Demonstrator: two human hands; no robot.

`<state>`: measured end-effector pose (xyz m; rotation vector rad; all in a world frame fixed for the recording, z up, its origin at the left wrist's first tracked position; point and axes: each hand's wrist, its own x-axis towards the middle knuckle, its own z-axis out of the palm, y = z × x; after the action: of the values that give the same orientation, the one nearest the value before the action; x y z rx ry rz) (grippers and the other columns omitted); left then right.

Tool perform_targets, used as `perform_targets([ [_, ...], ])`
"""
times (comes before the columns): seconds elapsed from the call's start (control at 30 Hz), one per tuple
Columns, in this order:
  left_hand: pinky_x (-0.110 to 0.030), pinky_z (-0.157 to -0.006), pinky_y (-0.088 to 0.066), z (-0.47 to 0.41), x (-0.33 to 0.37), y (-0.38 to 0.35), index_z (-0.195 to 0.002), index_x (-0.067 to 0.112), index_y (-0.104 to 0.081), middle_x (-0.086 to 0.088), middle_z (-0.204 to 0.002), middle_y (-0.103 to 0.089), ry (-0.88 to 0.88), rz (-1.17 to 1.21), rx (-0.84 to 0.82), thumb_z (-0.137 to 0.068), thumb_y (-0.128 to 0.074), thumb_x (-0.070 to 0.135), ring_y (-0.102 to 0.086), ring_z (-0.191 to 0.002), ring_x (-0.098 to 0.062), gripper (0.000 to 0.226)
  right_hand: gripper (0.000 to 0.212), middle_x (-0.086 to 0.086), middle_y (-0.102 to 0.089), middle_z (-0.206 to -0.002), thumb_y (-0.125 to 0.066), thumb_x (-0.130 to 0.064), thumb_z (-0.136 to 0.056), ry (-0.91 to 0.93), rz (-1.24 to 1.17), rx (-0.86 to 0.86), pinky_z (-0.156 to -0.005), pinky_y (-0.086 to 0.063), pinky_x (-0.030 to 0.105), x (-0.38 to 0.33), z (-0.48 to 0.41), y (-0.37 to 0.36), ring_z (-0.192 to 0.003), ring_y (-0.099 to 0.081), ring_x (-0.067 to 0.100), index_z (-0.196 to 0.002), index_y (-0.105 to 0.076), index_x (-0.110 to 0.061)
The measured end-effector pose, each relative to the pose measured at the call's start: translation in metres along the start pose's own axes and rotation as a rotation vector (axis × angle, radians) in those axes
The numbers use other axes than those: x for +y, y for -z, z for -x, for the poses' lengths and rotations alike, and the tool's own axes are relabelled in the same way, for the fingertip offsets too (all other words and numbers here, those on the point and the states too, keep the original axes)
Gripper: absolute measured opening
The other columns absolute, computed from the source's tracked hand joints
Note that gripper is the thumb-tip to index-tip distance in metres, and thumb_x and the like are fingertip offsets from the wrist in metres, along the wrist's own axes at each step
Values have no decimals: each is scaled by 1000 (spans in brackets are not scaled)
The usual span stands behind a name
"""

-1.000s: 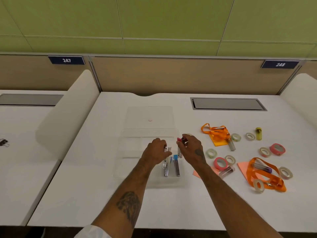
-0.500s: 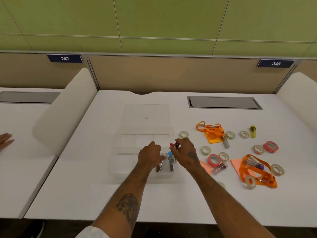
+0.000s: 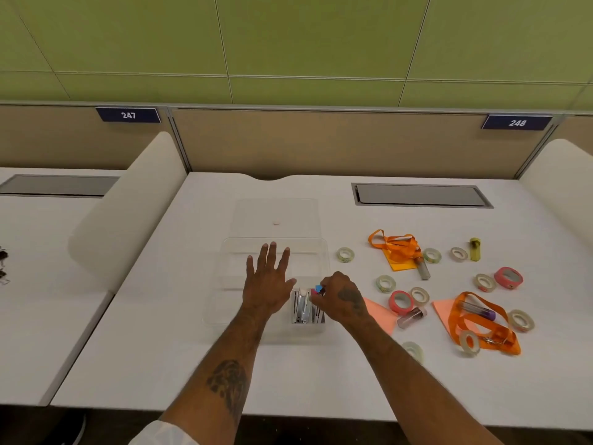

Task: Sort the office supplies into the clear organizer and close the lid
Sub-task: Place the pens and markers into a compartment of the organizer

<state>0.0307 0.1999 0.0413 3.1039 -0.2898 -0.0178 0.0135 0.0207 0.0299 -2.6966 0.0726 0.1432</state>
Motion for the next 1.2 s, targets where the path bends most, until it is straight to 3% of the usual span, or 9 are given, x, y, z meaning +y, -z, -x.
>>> perform_targets([
  [0.2,-56,-117,7,3,-5,2,-151,29,18,-9,-161,19,39,-32,44,-86,-8,73,17,-148,-31,83,67,9,-46,-138,-52,-67,-83,65,209,70,-96,-44,42,5,-8,3,-123,-47,28,-132,-51,-21],
  [0.27,-56,-116,7,2,-6,5,-149,30,22,-9,-160,22,43,-32,65,-79,7,77,19,-148,-31,85,73,14,-31,-153,-42,-71,-85,57,213,114,-104,-37,47,9,-13,9,-138,-32,33,-141,-41,-23],
  [0.37,-58,-116,8,0,-6,8,-147,31,25,-8,-159,26,38,-16,94,-67,28,78,21,-147,-32,93,90,14,2,-161,-11,-82,-79,58,241,151,-114,-18,56,15,-15,17,-148,1,35,-152,-16,-29],
  [0.43,-59,-117,9,-2,-6,10,-147,32,23,-6,-158,26,35,12,116,-67,27,79,21,-147,-31,93,94,13,15,-160,3,-85,-74,63,271,182,-114,-9,59,19,-14,22,-146,15,34,-152,-2,-32],
  [0.5,-60,-116,8,-5,-6,10,-148,33,22,-6,-158,26,34,14,133,-69,23,80,22,-147,-31,91,90,11,24,-157,1,-84,-75,39,284,193,-114,-5,60,21,-11,25,-143,22,33,-151,6,-35],
  [0.63,-60,-116,9,-10,-4,10,-149,34,18,-5,-159,24,15,26,153,-74,14,81,21,-147,-30,88,87,10,28,-156,4,-81,-75,-13,294,208,-114,-1,60,23,-6,30,-145,20,34,-149,13,-36],
  [0.87,-59,-117,9,-24,7,5,-147,36,24,-3,-157,30,-65,48,133,-70,20,82,24,-146,-29,89,91,11,22,-158,16,-80,-72,-88,293,229,-115,-2,59,35,0,37,-146,16,34,-150,11,-35],
  [1.07,-57,-116,12,-39,32,-3,-145,35,26,-4,-157,28,-152,56,84,-65,26,82,24,-146,-29,93,93,12,13,-161,13,-79,-73,-183,267,213,-116,-6,58,65,5,42,-148,12,31,-153,-2,-33],
  [1.2,-54,-116,11,-53,53,-8,-145,34,27,-6,-160,23,-183,51,57,-72,18,80,21,-147,-30,87,98,15,3,-161,14,-80,-74,-202,245,230,-114,-12,60,84,4,53,-148,4,34,-153,-12,-28],
])
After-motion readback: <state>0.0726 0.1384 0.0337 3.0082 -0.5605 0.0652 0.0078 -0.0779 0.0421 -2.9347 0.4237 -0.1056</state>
